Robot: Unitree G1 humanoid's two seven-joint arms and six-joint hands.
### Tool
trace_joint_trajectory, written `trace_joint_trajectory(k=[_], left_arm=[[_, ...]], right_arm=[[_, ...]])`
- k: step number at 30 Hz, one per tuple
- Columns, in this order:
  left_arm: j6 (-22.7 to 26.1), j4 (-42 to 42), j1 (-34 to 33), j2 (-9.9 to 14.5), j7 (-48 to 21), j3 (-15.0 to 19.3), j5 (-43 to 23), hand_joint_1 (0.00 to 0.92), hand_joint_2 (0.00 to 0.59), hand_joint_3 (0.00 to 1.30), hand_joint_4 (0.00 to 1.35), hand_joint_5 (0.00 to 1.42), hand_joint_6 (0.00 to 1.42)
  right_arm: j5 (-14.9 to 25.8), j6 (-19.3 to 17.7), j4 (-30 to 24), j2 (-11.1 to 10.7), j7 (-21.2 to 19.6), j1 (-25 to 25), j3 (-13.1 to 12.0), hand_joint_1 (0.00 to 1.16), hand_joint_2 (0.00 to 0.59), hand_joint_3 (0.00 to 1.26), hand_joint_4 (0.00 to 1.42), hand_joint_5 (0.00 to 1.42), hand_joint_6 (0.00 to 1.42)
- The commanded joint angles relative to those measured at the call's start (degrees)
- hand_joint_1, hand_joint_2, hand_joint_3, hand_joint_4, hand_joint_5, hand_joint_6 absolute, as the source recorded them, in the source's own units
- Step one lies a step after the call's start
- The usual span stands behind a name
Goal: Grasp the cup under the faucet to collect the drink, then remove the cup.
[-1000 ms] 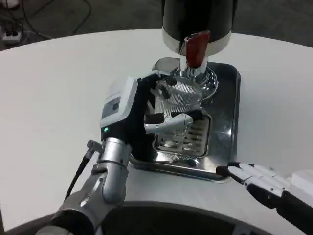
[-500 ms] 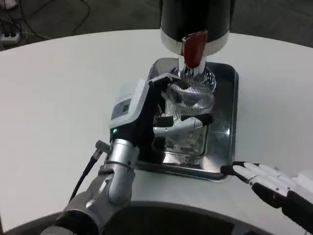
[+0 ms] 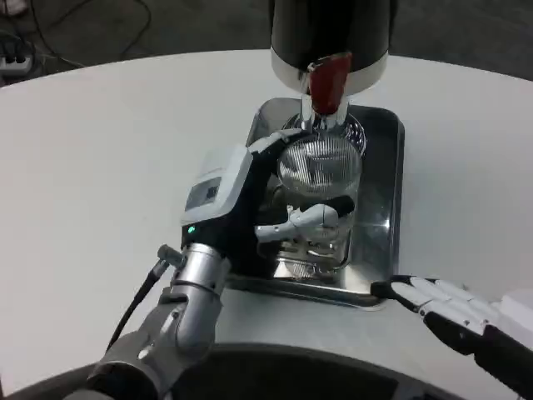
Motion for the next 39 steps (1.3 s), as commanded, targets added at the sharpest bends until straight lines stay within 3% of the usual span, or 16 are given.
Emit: trace_joint_trajectory(k=[1, 11, 17, 25, 33, 35, 39], left_arm=[[0.35, -0.07, 1.69, 0.76, 0.80, -0.15, 0.60, 0.251, 0.088, 0.28, 0.26, 0.47, 0.46], [-0.01, -0.10, 1.81, 1.04, 0.28, 0.07, 0.77, 0.181, 0.019, 0.25, 0.24, 0.45, 0.40], [-0.25, -0.63, 2.27, 1.32, 0.60, 0.22, 0.75, 0.157, 0.000, 0.06, 0.08, 0.32, 0.28], [-1.34, -5.36, 5.79, 1.98, 1.54, 2.75, -0.89, 0.116, 0.000, 0.02, 0.04, 0.28, 0.24], [-2.48, -17.91, 14.75, 3.64, -0.47, 8.93, -5.85, 0.110, 0.000, 0.02, 0.04, 0.27, 0.22], [-3.28, -21.26, 16.45, 3.96, -2.31, 10.31, -7.62, 0.111, 0.004, 0.07, 0.08, 0.27, 0.21], [-4.70, -33.78, 19.87, 3.96, -11.55, 13.53, -15.94, 0.142, 0.040, 0.13, 0.13, 0.28, 0.23]], right_arm=[[-0.10, 0.40, -0.76, 0.22, -0.72, 0.06, 0.44, 0.55, 0.464, 0.06, 0.00, 0.00, 0.00], [0.02, 0.44, -0.76, 0.22, -1.06, 0.04, 0.60, 0.55, 0.464, 0.06, 0.00, 0.00, 0.00], [0.04, 0.47, -0.76, 0.33, -1.29, 0.05, 0.63, 0.55, 0.464, 0.06, 0.00, 0.00, 0.00], [-0.02, 0.64, -0.76, 0.35, -1.62, -0.01, 0.80, 0.55, 0.464, 0.06, 0.00, 0.00, 0.00], [-0.47, 1.23, -0.76, 0.55, -1.92, -0.20, 1.42, 0.55, 0.464, 0.06, 0.00, 0.00, 0.00], [-0.56, 1.31, -0.76, 0.59, -1.94, -0.24, 1.51, 0.55, 0.464, 0.06, 0.00, 0.00, 0.00], [-0.98, 1.87, -0.76, 0.57, -1.95, -0.62, 2.28, 0.55, 0.464, 0.06, 0.00, 0.00, 0.00]])
